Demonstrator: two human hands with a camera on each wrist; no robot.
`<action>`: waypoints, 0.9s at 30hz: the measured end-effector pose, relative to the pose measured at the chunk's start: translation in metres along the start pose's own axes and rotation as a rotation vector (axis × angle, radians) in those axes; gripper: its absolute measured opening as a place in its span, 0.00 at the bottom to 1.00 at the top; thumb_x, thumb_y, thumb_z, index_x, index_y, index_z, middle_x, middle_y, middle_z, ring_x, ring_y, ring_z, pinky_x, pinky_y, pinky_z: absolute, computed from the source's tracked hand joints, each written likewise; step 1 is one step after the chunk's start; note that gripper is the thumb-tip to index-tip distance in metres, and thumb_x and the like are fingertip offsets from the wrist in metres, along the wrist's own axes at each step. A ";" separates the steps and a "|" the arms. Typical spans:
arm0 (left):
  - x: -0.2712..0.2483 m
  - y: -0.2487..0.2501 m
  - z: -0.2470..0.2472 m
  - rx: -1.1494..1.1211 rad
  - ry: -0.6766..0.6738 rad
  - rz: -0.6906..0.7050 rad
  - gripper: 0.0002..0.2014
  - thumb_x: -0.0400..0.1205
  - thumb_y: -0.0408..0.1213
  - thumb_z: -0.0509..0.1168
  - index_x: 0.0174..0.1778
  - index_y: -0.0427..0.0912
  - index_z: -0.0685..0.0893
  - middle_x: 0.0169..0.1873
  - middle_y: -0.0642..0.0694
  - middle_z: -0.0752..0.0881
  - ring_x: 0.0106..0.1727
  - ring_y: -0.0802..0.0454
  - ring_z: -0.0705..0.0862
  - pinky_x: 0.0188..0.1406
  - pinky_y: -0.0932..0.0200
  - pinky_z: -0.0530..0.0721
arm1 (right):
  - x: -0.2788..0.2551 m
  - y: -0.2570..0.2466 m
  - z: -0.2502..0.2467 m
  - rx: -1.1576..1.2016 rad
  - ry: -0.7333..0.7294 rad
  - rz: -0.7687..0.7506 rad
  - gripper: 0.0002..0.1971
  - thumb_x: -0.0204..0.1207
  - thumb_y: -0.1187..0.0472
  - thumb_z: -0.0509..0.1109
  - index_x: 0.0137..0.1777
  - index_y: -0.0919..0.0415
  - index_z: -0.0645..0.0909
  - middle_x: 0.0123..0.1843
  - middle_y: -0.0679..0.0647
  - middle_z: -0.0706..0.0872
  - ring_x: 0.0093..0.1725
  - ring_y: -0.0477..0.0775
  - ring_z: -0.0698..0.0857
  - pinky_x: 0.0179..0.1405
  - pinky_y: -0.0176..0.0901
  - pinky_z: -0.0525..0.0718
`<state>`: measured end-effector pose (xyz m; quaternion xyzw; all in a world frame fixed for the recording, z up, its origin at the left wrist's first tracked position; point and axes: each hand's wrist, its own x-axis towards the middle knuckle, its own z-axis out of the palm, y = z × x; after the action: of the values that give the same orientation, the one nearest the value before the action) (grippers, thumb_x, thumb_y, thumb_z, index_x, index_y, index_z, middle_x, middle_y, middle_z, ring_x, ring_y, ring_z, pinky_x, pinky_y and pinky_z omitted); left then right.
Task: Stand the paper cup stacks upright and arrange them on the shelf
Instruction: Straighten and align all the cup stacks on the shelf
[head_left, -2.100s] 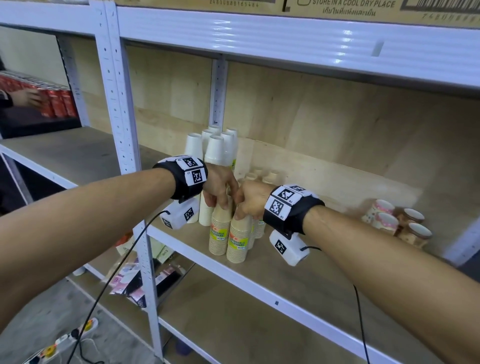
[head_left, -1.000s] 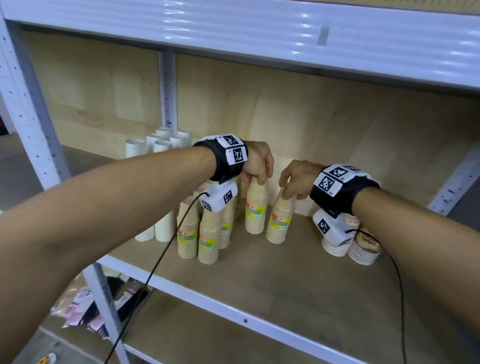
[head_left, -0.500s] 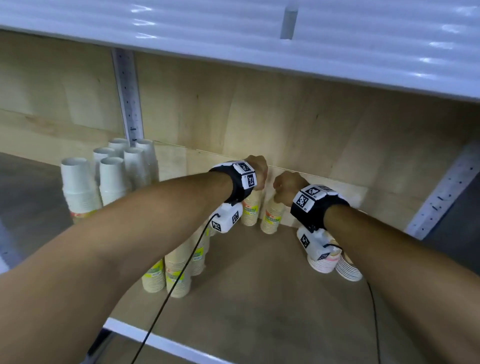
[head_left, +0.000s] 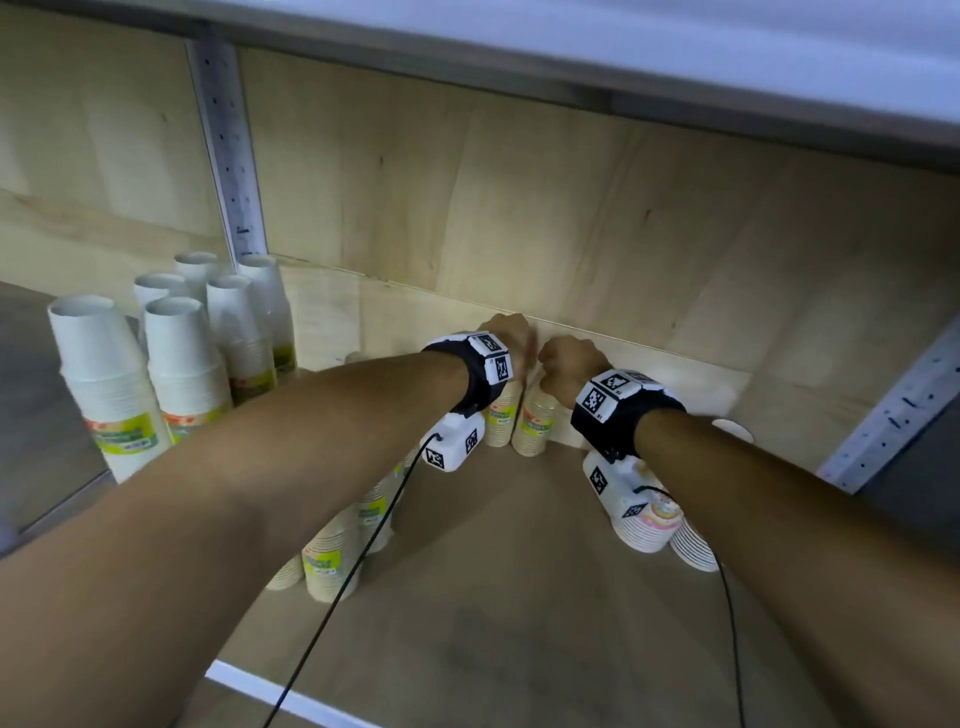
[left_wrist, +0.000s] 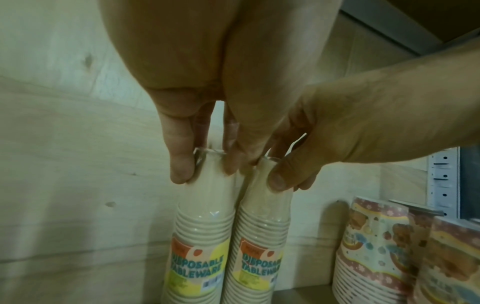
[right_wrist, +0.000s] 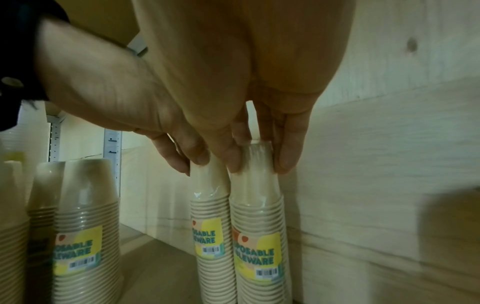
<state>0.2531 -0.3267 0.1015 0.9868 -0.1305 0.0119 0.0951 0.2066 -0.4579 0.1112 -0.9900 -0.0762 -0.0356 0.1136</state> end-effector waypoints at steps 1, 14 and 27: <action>0.004 -0.002 0.005 0.000 0.001 0.000 0.18 0.80 0.36 0.67 0.66 0.46 0.83 0.62 0.49 0.84 0.59 0.46 0.84 0.49 0.59 0.79 | 0.001 0.001 0.001 0.019 0.001 0.003 0.19 0.74 0.59 0.68 0.64 0.58 0.82 0.65 0.58 0.83 0.62 0.63 0.83 0.59 0.47 0.82; -0.013 0.015 -0.017 0.025 0.114 0.017 0.11 0.83 0.36 0.63 0.58 0.37 0.86 0.51 0.42 0.87 0.53 0.44 0.87 0.32 0.63 0.76 | -0.002 0.001 -0.007 0.048 0.063 0.006 0.22 0.78 0.58 0.68 0.72 0.57 0.76 0.74 0.57 0.76 0.71 0.58 0.76 0.64 0.45 0.75; -0.117 -0.004 -0.126 -0.022 -0.158 -0.130 0.23 0.79 0.42 0.74 0.68 0.37 0.82 0.60 0.39 0.87 0.55 0.40 0.89 0.58 0.49 0.87 | -0.028 -0.062 -0.058 -0.061 0.037 -0.171 0.23 0.77 0.58 0.72 0.71 0.63 0.78 0.69 0.59 0.79 0.66 0.58 0.80 0.55 0.40 0.78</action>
<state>0.1416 -0.2688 0.2187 0.9899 -0.0732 -0.0737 0.0960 0.1657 -0.4159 0.1784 -0.9820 -0.1572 -0.0657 0.0815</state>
